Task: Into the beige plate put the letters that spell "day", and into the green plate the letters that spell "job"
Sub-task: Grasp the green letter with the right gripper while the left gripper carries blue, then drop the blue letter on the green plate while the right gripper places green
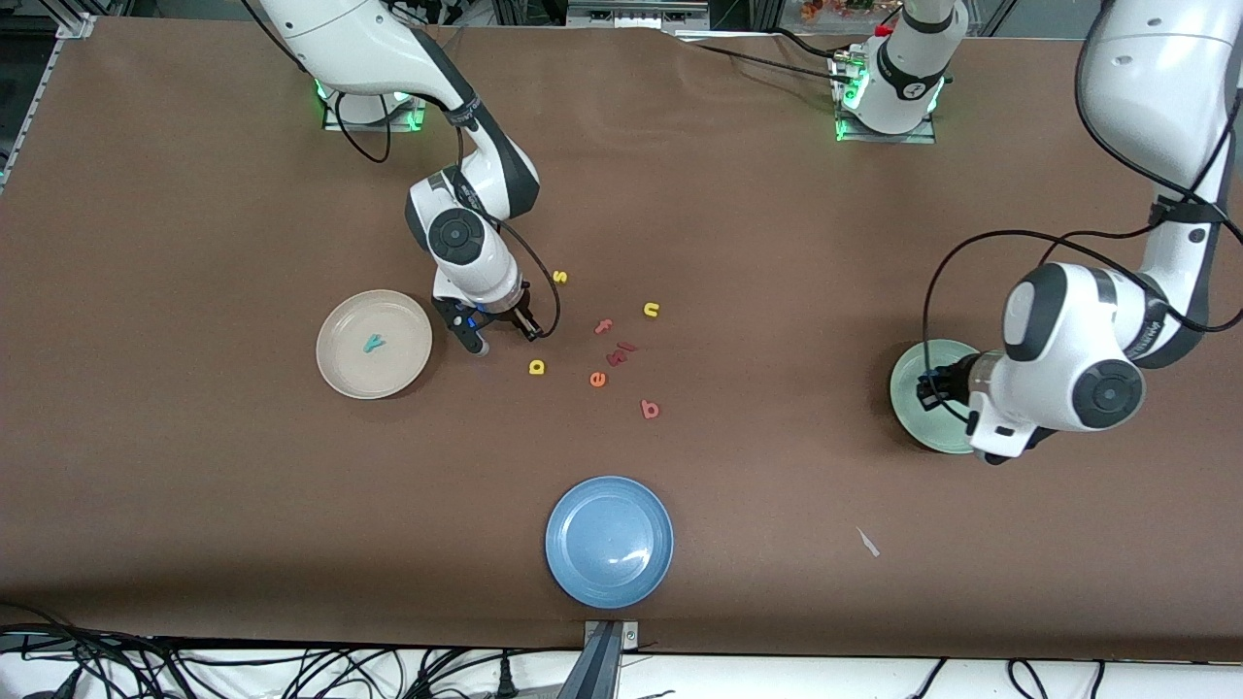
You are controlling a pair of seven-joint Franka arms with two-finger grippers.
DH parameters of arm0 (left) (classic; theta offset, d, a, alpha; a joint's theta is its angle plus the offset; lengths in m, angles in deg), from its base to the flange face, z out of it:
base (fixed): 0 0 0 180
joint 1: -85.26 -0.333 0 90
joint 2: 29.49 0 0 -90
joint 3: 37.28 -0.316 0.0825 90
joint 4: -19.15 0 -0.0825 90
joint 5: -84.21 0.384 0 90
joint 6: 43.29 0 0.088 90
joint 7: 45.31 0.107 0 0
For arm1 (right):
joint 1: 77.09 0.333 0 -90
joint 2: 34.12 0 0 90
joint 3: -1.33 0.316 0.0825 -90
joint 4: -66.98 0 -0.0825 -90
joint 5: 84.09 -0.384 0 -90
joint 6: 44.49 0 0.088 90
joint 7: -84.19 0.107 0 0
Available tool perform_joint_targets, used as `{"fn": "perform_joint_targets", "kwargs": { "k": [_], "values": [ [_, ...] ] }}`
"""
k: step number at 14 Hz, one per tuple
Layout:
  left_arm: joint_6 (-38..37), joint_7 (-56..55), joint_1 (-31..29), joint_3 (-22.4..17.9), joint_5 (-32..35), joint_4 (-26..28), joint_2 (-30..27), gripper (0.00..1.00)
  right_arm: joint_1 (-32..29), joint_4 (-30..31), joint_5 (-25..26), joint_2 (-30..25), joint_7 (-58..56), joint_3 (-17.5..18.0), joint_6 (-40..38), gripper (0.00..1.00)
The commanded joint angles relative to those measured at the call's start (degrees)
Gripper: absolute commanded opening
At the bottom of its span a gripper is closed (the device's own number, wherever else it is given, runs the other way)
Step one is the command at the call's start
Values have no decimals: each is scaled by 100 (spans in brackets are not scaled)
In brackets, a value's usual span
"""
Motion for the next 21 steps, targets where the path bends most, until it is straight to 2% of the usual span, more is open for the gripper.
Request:
{"fn": "perform_joint_targets", "kwargs": {
  "k": [1, 2, 3, 4, 5, 8, 11, 12, 13, 17, 19, 20, 21],
  "values": [
    [685, 225, -148, 81, 183, 435, 96, 2, 10, 4, -22, -483, -804, -374, -779, 16],
    [940, 225, -191, 72, 183, 620, 87, 6, 1, 4, -22, -606, -1200, -585, -1113, 16],
    [1056, 225, -261, 72, 183, 700, 96, 14, 1, 4, -22, -738, -1717, -804, -1394, 16],
    [1057, 225, -288, 72, 183, 701, 96, 43, 1, 4, -31, -826, -2157, -1041, -1589, 16],
    [1049, 216, -297, 72, 174, 692, 78, 97, 1, 4, -48, -871, -2632, -1305, -1782, 16],
    [978, 85, -219, 150, 87, 595, -263, 100, -51, 56, -57, -784, -3872, -1886, -1855, 16],
    [969, -817, -113, 1027, 165, 202, -449, 100, -350, 65, -258, -546, -4280, -1905, -1784, 19],
    [1013, -1152, 87, 1160, 174, -26, -353, 100, -351, 65, -294, -520, -4271, -1905, -1793, 37],
    [1022, -1355, 394, 1162, 148, -272, -213, 100, -351, 65, -355, -485, -4271, -1905, -1801, 99],
    [1249, -1613, 1379, 1144, 157, -1652, 805, 100, -351, -127, -453, -607, -4219, -1879, -2029, 100],
    [1881, -1324, 1775, 1039, 165, -1743, 1158, 100, -351, -355, -453, -686, -4218, -1879, -2266, 100],
    [1997, -1200, 2055, 830, 165, -1751, 1281, 99, -351, -487, -453, -695, -4201, -1879, -2389, 100],
    [2015, -1182, 2441, 454, 157, -1804, 1387, 99, -333, -628, -453, -695, -4192, -1861, -2451, 100]
  ]
}}
